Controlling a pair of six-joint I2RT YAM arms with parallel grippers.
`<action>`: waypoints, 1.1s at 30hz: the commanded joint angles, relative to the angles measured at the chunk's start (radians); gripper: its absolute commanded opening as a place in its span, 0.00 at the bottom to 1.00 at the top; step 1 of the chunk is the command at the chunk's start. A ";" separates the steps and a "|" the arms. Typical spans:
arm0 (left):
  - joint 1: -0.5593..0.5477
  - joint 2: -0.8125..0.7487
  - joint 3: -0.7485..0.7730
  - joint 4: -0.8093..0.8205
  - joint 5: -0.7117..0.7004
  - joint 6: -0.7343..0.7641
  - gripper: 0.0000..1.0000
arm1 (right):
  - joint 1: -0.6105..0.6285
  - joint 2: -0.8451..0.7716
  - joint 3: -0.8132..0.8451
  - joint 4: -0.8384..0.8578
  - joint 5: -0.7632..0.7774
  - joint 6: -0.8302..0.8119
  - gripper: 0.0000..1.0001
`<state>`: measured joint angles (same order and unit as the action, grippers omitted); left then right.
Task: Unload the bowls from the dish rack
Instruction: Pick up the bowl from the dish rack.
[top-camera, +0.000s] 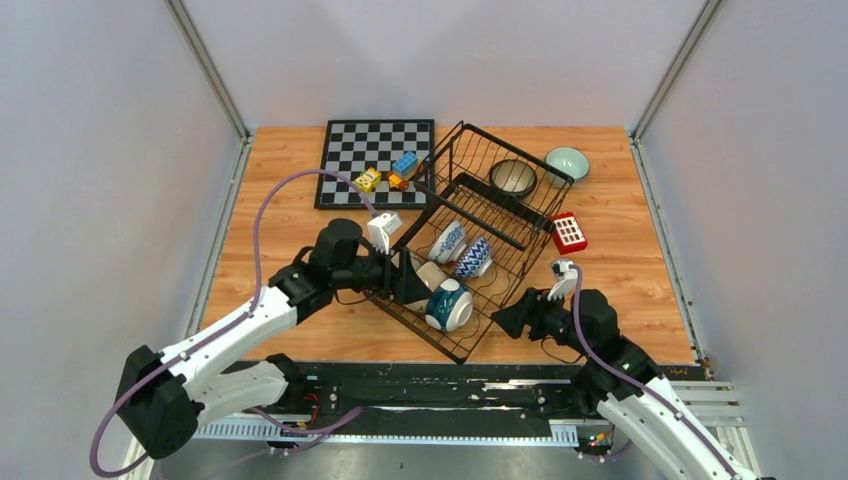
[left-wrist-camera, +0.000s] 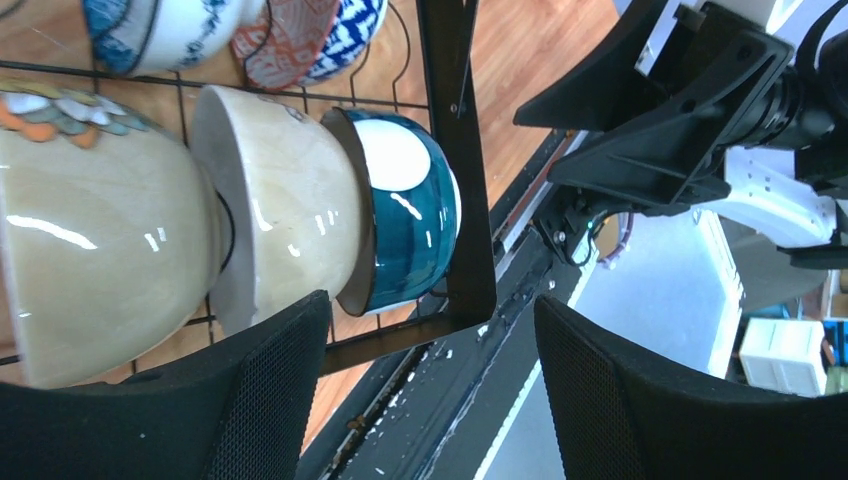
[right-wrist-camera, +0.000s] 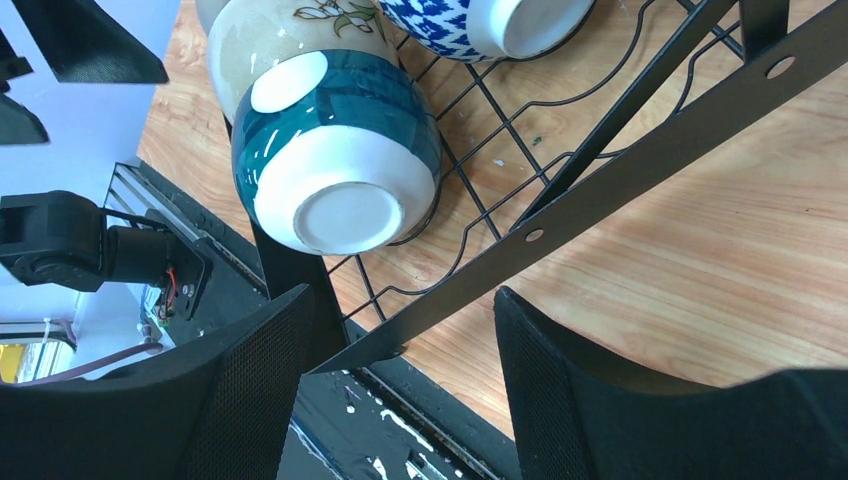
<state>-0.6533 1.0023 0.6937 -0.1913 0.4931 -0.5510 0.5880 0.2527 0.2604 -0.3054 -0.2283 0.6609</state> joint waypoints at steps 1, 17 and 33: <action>-0.056 0.046 -0.027 0.086 -0.018 -0.046 0.76 | -0.011 0.000 -0.030 0.032 -0.014 0.021 0.69; -0.097 0.086 -0.172 0.261 -0.023 -0.141 0.69 | -0.011 0.055 -0.017 0.092 -0.034 0.032 0.69; -0.103 0.223 -0.215 0.497 0.088 -0.178 0.58 | -0.011 0.043 -0.023 0.094 -0.039 0.044 0.69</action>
<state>-0.7498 1.1973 0.4973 0.2169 0.5587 -0.7280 0.5880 0.3103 0.2455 -0.2272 -0.2481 0.6918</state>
